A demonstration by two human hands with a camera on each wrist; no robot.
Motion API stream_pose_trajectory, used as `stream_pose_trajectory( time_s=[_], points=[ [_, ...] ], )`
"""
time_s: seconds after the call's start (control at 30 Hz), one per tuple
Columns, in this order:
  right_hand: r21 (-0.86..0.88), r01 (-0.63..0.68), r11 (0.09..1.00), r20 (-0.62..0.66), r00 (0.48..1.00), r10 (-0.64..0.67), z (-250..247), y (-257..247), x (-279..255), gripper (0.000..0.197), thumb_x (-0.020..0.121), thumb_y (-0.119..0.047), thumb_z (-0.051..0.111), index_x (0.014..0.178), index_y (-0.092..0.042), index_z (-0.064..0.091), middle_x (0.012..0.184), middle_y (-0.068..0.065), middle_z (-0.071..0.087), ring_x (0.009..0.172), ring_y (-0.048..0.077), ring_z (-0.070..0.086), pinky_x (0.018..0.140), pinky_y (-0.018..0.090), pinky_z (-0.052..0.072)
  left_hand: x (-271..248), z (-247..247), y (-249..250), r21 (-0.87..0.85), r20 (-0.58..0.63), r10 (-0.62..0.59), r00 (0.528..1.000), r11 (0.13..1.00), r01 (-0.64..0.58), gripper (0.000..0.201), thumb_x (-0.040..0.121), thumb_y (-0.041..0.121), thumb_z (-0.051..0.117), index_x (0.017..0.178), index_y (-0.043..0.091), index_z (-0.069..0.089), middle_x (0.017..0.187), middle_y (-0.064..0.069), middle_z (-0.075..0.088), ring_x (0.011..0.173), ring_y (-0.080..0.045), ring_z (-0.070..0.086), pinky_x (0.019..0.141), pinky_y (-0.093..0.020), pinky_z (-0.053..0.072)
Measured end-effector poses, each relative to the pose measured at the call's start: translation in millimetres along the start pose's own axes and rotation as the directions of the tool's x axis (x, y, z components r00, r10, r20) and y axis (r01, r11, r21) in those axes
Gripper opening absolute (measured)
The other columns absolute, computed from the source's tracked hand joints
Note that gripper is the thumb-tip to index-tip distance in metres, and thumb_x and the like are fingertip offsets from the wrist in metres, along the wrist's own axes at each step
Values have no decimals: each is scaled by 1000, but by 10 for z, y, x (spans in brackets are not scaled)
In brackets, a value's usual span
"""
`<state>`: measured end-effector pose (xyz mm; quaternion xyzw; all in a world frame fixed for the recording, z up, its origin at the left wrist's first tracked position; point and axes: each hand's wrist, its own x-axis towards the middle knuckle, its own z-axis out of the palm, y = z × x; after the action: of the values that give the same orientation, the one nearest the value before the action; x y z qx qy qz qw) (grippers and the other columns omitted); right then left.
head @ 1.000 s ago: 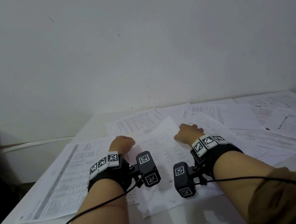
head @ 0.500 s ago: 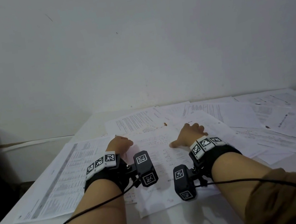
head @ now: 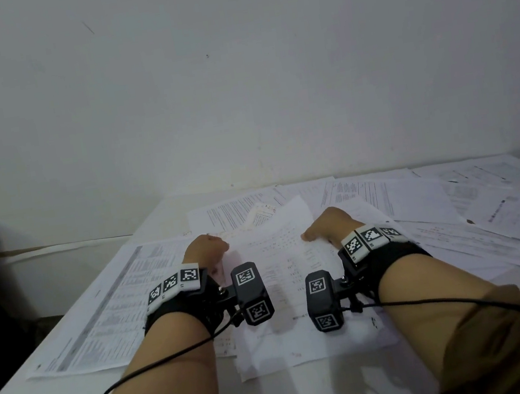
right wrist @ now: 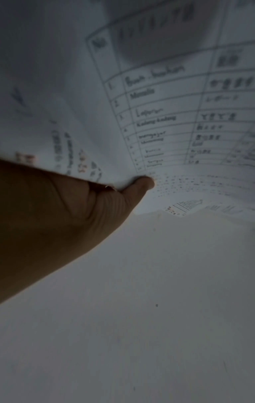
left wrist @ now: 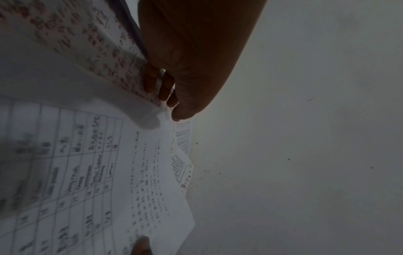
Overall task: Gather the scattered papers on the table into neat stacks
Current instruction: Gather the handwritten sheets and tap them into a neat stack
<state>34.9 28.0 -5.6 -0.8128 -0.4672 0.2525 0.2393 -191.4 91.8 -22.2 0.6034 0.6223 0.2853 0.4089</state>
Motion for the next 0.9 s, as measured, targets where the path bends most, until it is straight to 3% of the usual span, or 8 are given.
stream_pose_trajectory(
  time_s=[0.1, 0.2, 0.27, 0.4, 0.53, 0.6, 0.77, 0.9],
  points=[
    [87, 12, 996, -84, 996, -5, -51, -21, -38, 29, 84, -26, 71, 86, 0, 57, 83, 9, 58, 92, 28, 60, 80, 33, 51, -17, -22, -20, 86, -22, 30, 999, 996, -28, 28, 86, 5, 52, 62, 15, 43, 69, -9, 44, 65, -22, 40, 61, -27, 30],
    [68, -12, 998, -121, 992, 21, -62, -6, -39, 40, 85, -34, 68, 66, -8, 44, 66, 3, 48, 84, 25, 56, 71, 30, 46, -91, -14, -4, 124, -31, 11, 999, 992, -7, 14, 89, 9, 50, 76, 7, 45, 76, -13, 49, 67, -23, 43, 65, -28, 34],
    [-6, -29, 1000, -61, 998, 29, -50, 32, -48, 36, 88, -35, 64, 79, -2, 54, 79, 8, 59, 93, 29, 60, 81, 32, 50, -71, 21, -29, 112, -9, -11, 1000, 994, 12, 38, 92, 10, 45, 119, -16, 49, 80, -15, 52, 66, -24, 47, 63, -28, 38],
    [-129, -42, 991, 22, 999, 46, -32, 130, -69, 41, 91, -31, 62, 111, 5, 59, 121, 17, 63, 116, 32, 60, 91, 32, 50, -108, 75, 13, 85, 64, -2, 998, 996, -3, 38, 93, 7, 49, 130, 0, 54, 119, -20, 60, 85, -24, 57, 58, -19, 47],
    [-167, -90, 982, -92, 993, 75, -139, 224, -52, 33, 93, -20, 57, 65, -6, 46, 73, 7, 55, 80, 28, 61, 54, 24, 41, -191, 171, 152, 82, 19, 44, 999, 996, -46, 21, 92, 1, 46, 96, -2, 66, 120, -24, 60, 108, -30, 56, 99, -36, 44],
    [-171, -118, 978, -154, 984, 92, -229, 293, -31, 36, 95, -13, 51, 61, -8, 41, 75, 6, 53, 83, 26, 59, 62, 25, 43, -227, 257, 224, 39, 35, 51, 998, 998, -53, 27, 91, 3, 48, 68, 16, 55, 104, -21, 58, 93, -25, 51, 101, -39, 44],
    [-153, -225, 962, -215, 958, 190, -529, 578, 9, 27, 93, -4, 43, 66, -3, 47, 102, 15, 63, 90, 29, 57, 74, 28, 44, -259, 557, 381, -85, 123, 14, 992, 996, -3, 15, 91, 7, 52, 79, 16, 55, 83, -12, 53, 79, -24, 51, 68, -31, 41],
    [-187, -369, 910, -259, 912, 316, -695, 822, -20, 33, 93, -12, 42, 122, -7, 57, 137, 15, 51, 126, 30, 48, 110, 37, 34, -308, 785, 506, -141, 196, 10, 980, 990, 18, 24, 91, 3, 46, 70, 14, 51, 78, -11, 52, 68, -25, 53, 58, -28, 41]
  ],
)
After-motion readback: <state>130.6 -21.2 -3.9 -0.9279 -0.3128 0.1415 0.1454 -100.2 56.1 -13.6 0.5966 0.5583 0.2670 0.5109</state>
